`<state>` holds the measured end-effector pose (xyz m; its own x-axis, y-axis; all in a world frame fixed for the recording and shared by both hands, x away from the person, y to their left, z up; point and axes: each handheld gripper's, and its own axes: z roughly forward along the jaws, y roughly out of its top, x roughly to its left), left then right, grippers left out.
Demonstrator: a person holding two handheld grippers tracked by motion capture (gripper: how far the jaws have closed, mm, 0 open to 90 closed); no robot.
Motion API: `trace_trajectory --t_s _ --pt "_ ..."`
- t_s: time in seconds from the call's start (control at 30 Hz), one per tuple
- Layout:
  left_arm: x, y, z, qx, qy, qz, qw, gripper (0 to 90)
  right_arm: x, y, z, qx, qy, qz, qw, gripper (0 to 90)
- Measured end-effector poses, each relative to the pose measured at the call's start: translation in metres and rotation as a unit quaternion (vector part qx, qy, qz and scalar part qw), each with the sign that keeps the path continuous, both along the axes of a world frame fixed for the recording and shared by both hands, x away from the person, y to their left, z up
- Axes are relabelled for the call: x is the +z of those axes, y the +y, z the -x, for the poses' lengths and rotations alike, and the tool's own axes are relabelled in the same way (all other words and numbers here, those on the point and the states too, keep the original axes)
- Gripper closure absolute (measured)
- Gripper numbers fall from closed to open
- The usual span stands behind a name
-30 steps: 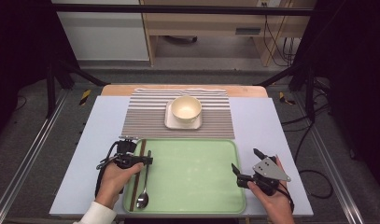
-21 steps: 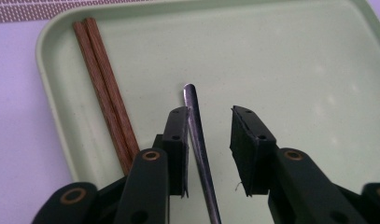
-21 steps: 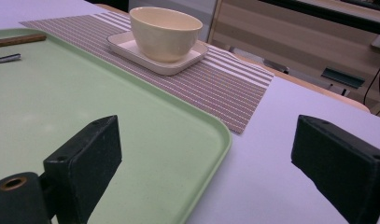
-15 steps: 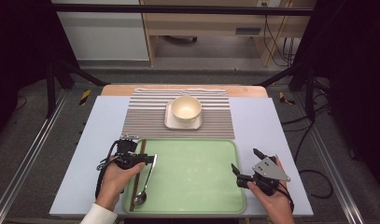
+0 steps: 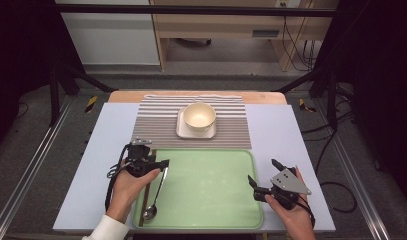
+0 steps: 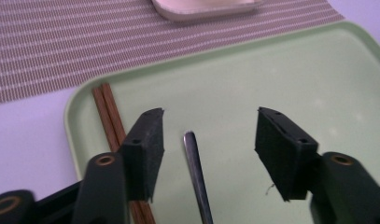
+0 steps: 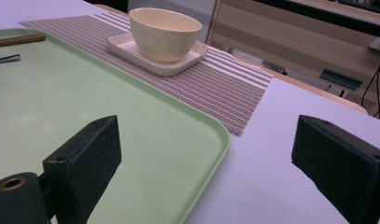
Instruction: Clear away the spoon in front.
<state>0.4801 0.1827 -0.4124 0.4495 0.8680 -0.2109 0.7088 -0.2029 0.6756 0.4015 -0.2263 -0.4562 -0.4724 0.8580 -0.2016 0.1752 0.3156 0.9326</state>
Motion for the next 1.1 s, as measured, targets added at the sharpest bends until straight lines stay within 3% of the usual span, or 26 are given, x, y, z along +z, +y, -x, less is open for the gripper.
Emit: trace_trajectory --t_s 0.1,0.37,0.5,0.6,0.7,1.1 --pt "0.006 -0.007 -0.007 0.002 -0.024 -0.005 0.9997 28.8 0.0 0.0 0.0 0.0 0.0 0.0 1.0 8.2" --pt "0.02 -0.026 -0.028 -0.01 -0.068 0.009 0.9976 16.4 0.0 0.0 0.0 0.001 -0.002 -0.001 1.0 8.1" --pt "0.022 -0.033 -0.04 -0.007 -0.069 0.033 0.997 11.8 0.0 0.001 0.0 0.003 -0.001 -0.002 1.0 8.1" --pt "0.023 -0.036 -0.046 -0.018 -0.06 0.031 0.9976 11.0 0.001 0.002 0.0 0.005 -0.002 -0.003 1.0 8.1" --pt "0.025 -0.042 -0.053 -0.021 -0.063 0.034 0.9972 10.0 0.001 0.003 0.0 0.008 -0.003 -0.003 1.0 8.0" --pt "0.033 -0.057 -0.072 0.014 -0.095 0.016 0.9953 11.8 0.002 0.006 0.0 0.014 -0.005 -0.005 0.9999 7.9"
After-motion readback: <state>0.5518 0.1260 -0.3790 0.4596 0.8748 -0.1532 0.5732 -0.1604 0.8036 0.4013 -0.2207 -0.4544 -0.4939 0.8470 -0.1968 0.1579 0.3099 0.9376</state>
